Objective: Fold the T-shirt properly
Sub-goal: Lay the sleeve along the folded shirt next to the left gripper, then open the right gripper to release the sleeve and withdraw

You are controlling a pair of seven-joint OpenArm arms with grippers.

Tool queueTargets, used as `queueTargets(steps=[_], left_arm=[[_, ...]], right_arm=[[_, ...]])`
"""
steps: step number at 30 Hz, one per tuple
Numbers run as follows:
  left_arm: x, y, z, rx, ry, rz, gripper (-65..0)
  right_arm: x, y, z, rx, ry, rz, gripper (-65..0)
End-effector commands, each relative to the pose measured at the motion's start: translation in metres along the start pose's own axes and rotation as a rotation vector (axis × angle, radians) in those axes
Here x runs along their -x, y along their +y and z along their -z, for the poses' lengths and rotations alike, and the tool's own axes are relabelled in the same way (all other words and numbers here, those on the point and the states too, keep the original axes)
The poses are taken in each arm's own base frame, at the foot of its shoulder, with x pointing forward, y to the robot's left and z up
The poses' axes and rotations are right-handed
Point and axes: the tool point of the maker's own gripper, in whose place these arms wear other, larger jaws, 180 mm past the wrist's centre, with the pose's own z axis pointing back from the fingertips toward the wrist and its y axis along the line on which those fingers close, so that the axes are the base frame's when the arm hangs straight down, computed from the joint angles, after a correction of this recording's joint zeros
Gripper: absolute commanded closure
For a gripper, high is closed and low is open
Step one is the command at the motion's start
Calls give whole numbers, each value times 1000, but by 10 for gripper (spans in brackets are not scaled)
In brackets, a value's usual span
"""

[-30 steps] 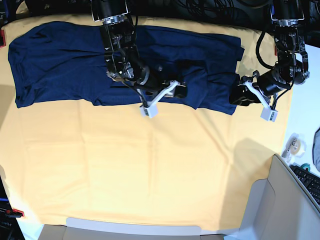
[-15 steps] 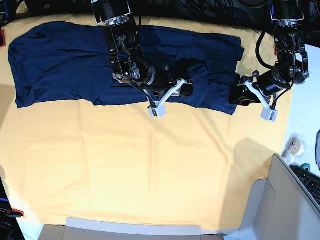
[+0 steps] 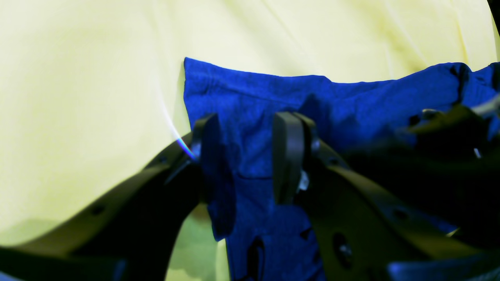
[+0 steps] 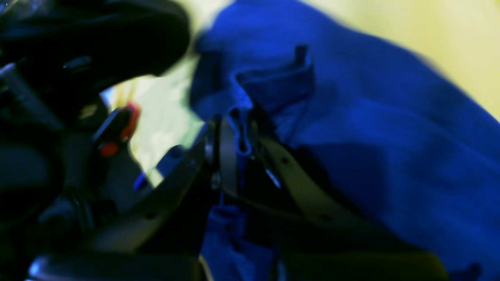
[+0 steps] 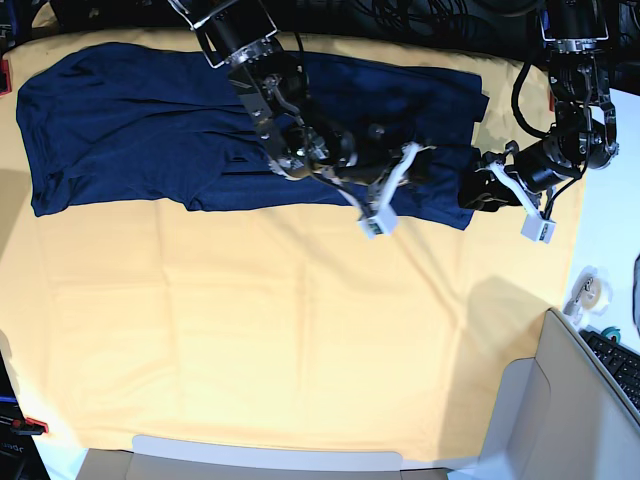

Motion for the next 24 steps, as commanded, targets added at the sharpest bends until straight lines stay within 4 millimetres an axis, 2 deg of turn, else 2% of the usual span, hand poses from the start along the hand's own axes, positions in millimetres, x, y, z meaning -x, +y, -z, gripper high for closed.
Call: queueTargets(steps=[1, 6, 13, 19, 21, 24], left_arm=[[-18, 0, -6, 4, -53, 24, -223], [-21, 2, -8, -2, -61, 24, -223], [-39, 25, -30, -67, -138, -9, -223], [-37, 28, -32, -74, -136, -14, -223], [-36, 28, -32, -74, -136, -15, -223], [-36, 28, -32, -75, -135, -16, -223]], right_arm=[[-15, 20, 1, -45, -30, -56, -16], [-1, 43, 10, -80, 35, -170, -17], [13, 31, 18, -58, 84, -151, -17], [12, 32, 18, -59, 83, -152, -20], [10, 33, 17, -61, 78, -154, -56], [6, 37, 14, -70, 62, -163, -170]])
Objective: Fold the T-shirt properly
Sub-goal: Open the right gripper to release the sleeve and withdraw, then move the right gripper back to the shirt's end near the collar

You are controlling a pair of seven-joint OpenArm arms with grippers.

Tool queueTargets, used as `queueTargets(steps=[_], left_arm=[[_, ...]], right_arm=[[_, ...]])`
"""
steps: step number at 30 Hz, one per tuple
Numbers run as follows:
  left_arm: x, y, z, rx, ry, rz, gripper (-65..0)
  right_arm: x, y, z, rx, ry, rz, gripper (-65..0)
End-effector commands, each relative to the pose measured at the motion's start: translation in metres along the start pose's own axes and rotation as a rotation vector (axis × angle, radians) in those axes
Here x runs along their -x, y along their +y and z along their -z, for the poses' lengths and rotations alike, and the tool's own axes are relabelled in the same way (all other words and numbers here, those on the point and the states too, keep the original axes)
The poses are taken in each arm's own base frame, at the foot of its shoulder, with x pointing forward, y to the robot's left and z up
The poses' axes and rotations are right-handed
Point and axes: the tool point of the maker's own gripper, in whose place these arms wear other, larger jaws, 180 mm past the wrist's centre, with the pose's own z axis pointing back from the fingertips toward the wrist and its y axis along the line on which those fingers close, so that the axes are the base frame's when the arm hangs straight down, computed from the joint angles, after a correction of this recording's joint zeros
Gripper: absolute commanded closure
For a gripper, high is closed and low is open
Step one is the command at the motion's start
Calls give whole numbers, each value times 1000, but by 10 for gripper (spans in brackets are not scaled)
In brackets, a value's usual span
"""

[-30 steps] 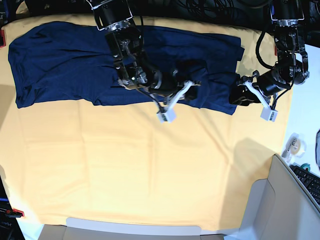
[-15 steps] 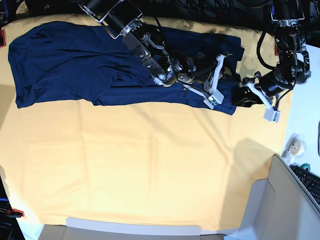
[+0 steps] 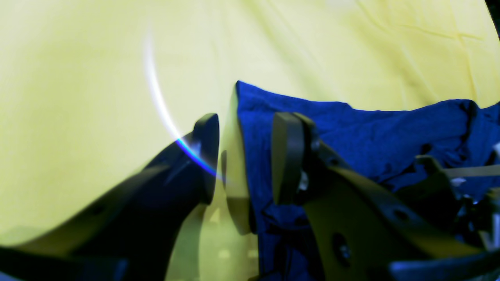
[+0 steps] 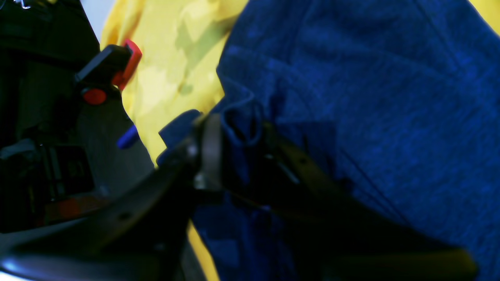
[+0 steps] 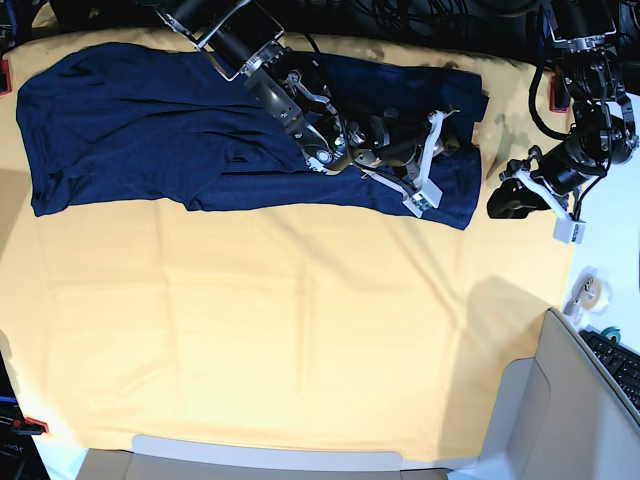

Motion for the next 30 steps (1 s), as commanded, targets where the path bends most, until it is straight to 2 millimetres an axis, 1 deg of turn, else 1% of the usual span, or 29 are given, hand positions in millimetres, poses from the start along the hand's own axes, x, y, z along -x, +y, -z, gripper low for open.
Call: queueTargets(steps=[1, 2, 3, 6, 7, 9, 12, 14, 15, 17, 19, 21, 23, 26, 30], left_arm=[[-18, -1, -6, 5, -51, 25, -223], [-18, -1, -6, 5, -51, 25, -223], [-18, -1, -6, 5, -51, 25, -224], [-18, -1, -6, 5, -51, 25, -224], [-18, -1, -6, 5, -51, 25, -224], [-17, -1, -6, 4, -48, 23, -224], [-7, 1, -7, 0, -30, 15, -224], [-5, 2, -7, -1, -24, 12, -224], [1, 3, -8, -4, -13, 8, -224], [13, 5, -9, -10, 12, -2, -224], [21, 6, -11, -14, 37, -7, -224], [31, 8, -13, -18, 58, -15, -224], [37, 9, -14, -21, 71, -21, -225], [52, 17, -14, -31, 104, -57, -228], [71, 25, -12, -38, 174, -100, -288]], right_arm=[[-23, 16, -5, -38, -65, -28, -208], [-25, 18, -7, -42, -72, -32, -233], [-27, 19, -8, -45, -80, -37, -240], [-38, 24, -15, -52, -117, -55, -240], [-48, 26, -20, -54, -145, -66, -240], [-66, 22, -33, -44, -205, -65, -240], [-95, 8, -61, -14, -317, -37, -240], [-111, -15, -83, 30, -396, 16, -240], [-112, -27, -92, 55, -418, 43, -240], [-111, -61, -115, 125, -469, 102, -240], [-105, -86, -137, 189, -506, 141, -240], [-96, -108, -158, 250, -528, 162, -240], [-88, -122, -176, 302, -543, 167, -240], [-74, -143, -201, 375, -559, 187, -240], [-56, -166, -223, 435, -580, 247, -240]])
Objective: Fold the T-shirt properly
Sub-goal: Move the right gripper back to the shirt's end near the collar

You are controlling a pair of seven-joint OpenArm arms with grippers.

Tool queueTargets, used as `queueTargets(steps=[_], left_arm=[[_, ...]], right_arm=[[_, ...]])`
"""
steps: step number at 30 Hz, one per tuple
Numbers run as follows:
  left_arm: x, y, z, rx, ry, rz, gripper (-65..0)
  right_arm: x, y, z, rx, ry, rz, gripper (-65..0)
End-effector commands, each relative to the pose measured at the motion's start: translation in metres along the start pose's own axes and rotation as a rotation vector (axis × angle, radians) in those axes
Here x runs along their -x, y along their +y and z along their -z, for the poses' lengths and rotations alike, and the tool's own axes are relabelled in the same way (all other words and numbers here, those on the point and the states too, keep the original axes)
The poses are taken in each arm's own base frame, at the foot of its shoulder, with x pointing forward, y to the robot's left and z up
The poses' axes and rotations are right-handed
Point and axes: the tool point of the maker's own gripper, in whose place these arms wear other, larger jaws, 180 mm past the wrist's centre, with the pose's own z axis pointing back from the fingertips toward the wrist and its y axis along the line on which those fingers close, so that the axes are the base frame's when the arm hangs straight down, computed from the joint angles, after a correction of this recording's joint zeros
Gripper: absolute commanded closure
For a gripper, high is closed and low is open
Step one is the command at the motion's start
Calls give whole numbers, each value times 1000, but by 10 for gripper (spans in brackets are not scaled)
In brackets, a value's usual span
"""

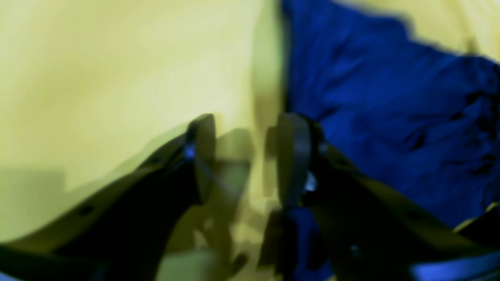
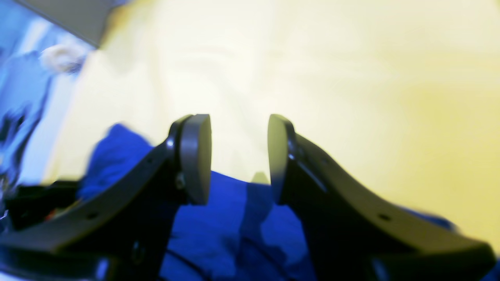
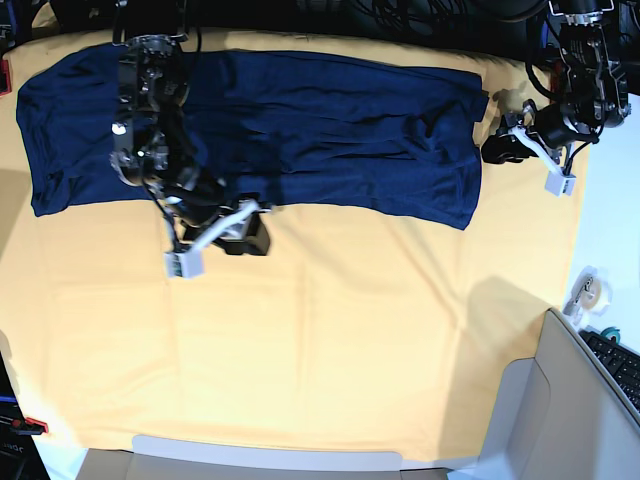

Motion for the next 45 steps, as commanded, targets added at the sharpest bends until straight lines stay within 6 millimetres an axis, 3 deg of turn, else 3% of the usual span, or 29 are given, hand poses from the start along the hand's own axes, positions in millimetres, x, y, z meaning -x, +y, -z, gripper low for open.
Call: queueTargets(steps=[1, 8, 12, 15, 20, 27, 36, 45], left_arm=[[-10, 0, -5, -1, -19, 19, -302], [-1, -6, -1, 20, 3, 8, -313], [5, -25, 1, 117, 26, 36, -313], [3, -32, 0, 154, 16, 35, -313], [1, -33, 0, 158, 12, 37, -315], [-3, -35, -2, 175, -3, 30, -315], [-20, -10, -30, 136, -79, -35, -316], [-2, -25, -15, 178, -42, -64, -313]], right_arm=[[-18, 5, -6, -33, -61, 1, -240], [-29, -31, -29, 0, -125, 123, -240], [-42, -65, -49, 75, -194, 183, -240], [-46, -87, -63, 130, -229, 214, -240], [-41, -106, -76, 183, -244, 246, -240], [-32, -114, -81, 211, -234, 259, -240], [-32, -114, -81, 210, -234, 260, -240], [-31, -113, -80, 207, -234, 264, -240]])
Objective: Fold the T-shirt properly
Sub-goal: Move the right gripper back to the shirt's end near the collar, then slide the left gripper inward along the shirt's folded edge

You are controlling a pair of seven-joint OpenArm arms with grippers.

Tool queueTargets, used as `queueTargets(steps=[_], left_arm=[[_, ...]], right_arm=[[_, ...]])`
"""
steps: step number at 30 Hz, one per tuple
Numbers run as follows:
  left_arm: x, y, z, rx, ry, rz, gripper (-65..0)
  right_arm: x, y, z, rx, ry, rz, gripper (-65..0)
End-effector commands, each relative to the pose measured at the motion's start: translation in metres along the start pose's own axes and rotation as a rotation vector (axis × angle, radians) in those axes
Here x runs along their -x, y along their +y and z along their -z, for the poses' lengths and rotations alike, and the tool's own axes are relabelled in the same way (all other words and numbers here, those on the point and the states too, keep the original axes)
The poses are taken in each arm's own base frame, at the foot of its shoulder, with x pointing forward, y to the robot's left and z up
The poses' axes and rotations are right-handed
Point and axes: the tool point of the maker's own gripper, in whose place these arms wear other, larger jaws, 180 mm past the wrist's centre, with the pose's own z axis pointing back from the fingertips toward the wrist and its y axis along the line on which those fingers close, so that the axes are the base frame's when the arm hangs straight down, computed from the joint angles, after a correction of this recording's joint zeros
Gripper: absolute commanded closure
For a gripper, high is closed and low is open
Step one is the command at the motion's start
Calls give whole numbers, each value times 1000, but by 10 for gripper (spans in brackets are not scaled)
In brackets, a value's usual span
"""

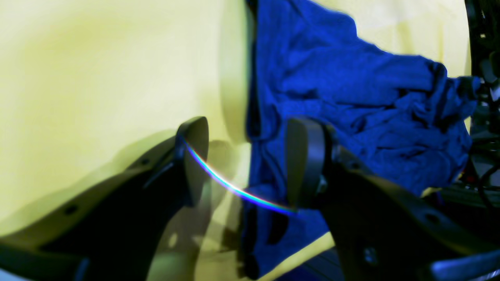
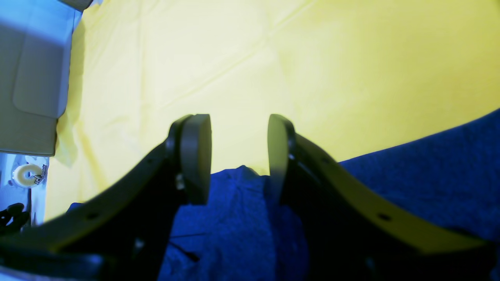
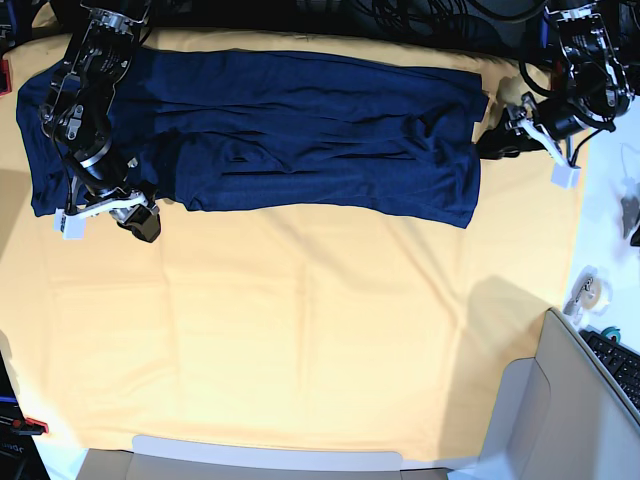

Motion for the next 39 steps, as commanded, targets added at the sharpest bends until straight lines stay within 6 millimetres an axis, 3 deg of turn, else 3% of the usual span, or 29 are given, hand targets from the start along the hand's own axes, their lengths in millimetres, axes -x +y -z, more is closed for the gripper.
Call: queueTargets(steps=[1, 9, 20, 28, 39], left_arm=[[-6, -7, 0, 22, -7, 28, -313], [3, -25, 20, 76, 27, 51, -315], [1, -23, 19, 68, 24, 53, -315], [13, -3, 20, -41, 85, 99, -315], [23, -17, 33, 2, 90, 77, -315]], right_arm=[[-13, 7, -2, -26, -44, -16, -240], [4, -9, 3, 1, 6, 24, -240], [5, -10, 3, 5, 8, 24, -240], [5, -10, 3, 4, 7, 24, -240], [4, -9, 3, 2, 6, 25, -240]])
